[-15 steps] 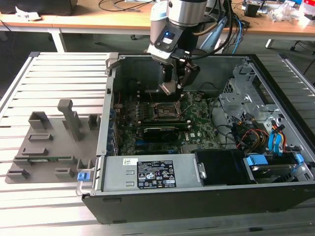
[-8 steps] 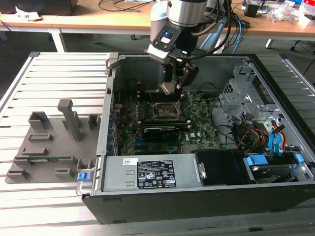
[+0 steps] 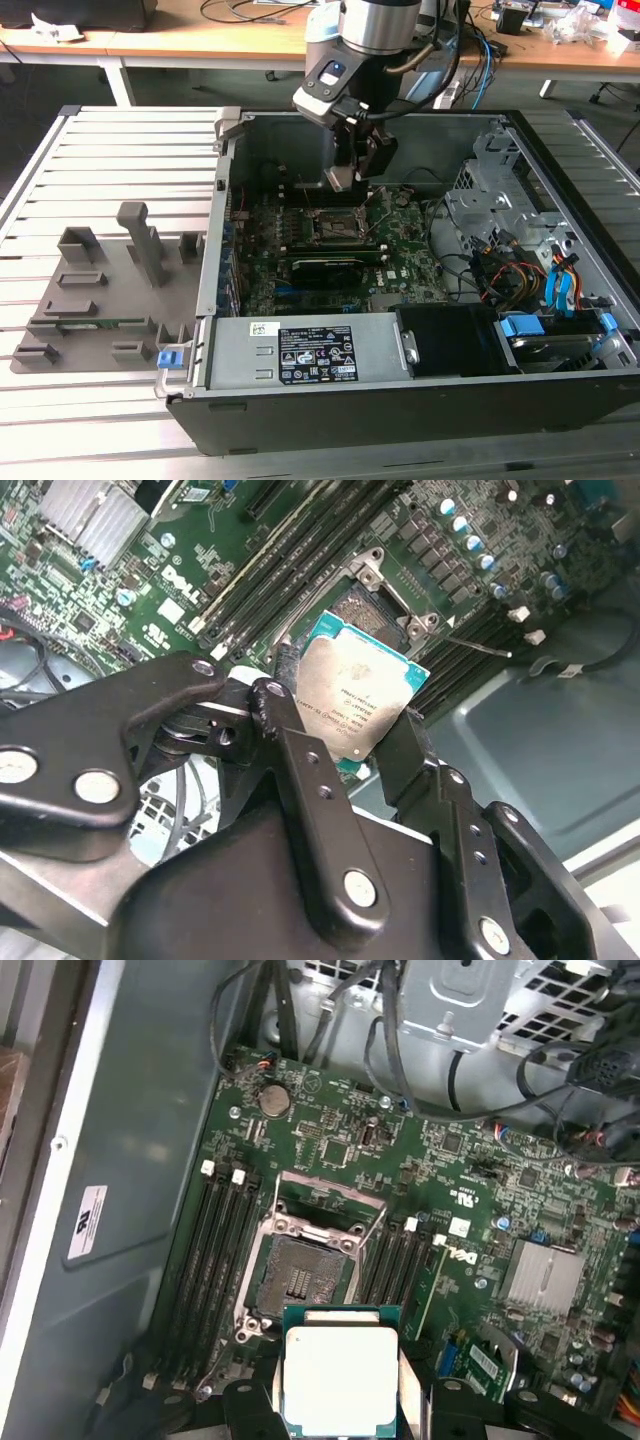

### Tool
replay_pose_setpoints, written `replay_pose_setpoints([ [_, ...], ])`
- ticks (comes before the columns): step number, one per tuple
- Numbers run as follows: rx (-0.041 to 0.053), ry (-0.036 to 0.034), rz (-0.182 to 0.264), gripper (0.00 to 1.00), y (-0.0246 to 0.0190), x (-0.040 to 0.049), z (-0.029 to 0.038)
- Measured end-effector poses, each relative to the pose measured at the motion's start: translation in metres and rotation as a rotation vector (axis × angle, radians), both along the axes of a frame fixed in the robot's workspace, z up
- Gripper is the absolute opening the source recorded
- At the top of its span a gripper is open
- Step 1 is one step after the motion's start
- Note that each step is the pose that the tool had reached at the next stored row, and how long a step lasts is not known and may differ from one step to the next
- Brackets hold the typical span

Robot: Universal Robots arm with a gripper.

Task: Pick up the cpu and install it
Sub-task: 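Place the cpu into insertion slot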

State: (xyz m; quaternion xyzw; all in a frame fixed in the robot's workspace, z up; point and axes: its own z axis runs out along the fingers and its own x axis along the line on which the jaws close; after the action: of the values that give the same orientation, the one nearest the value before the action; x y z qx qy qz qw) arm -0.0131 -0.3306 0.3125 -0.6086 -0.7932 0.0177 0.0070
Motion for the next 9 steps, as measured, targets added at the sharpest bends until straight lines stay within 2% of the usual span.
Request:
replay_pose_setpoints([
  [9, -0.0001, 0.0000, -0.126, 0.55, 0.0000, 0.0000, -0.0006],
])
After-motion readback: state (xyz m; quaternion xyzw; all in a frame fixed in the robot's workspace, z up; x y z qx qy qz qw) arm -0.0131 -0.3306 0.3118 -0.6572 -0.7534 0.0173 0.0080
